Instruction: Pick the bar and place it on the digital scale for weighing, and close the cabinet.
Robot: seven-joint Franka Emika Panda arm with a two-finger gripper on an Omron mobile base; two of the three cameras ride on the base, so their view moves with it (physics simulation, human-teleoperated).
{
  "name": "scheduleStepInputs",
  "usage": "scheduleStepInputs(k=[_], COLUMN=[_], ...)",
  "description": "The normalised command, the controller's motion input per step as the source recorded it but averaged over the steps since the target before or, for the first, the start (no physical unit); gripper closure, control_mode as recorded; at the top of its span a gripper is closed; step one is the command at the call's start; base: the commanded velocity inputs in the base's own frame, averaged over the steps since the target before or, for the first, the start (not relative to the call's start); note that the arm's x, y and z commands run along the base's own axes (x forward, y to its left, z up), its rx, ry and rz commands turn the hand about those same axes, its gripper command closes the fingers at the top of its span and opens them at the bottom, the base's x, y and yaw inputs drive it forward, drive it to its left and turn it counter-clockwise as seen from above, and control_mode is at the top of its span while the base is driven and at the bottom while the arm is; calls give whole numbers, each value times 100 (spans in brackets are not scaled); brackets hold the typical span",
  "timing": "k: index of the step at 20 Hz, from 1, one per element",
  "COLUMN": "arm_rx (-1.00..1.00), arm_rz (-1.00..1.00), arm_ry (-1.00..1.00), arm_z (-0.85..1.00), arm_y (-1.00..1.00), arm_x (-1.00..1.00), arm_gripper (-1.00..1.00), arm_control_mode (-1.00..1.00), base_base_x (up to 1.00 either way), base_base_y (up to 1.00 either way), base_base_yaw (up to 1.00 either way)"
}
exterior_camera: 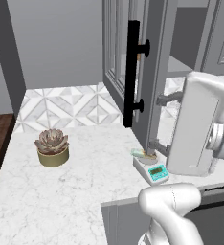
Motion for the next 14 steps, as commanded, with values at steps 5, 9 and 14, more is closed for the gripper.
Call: scheduleStepInputs(k=[5,9,14], arm_rx=[19,16,25], arm_rz=[-31,-34,-33], arm_ry=[-13,-18,-13], arm_z=[-75,-73,-70], arm_y=[100,100,84], arm_x=[0,0,33], arm_gripper=[-100,-100,-100], arm_control_mode=[-100,-100,-100], base_base_x=[0,0,0], base_base_y=[0,0,0], base_base_yaw=[0,0,0])
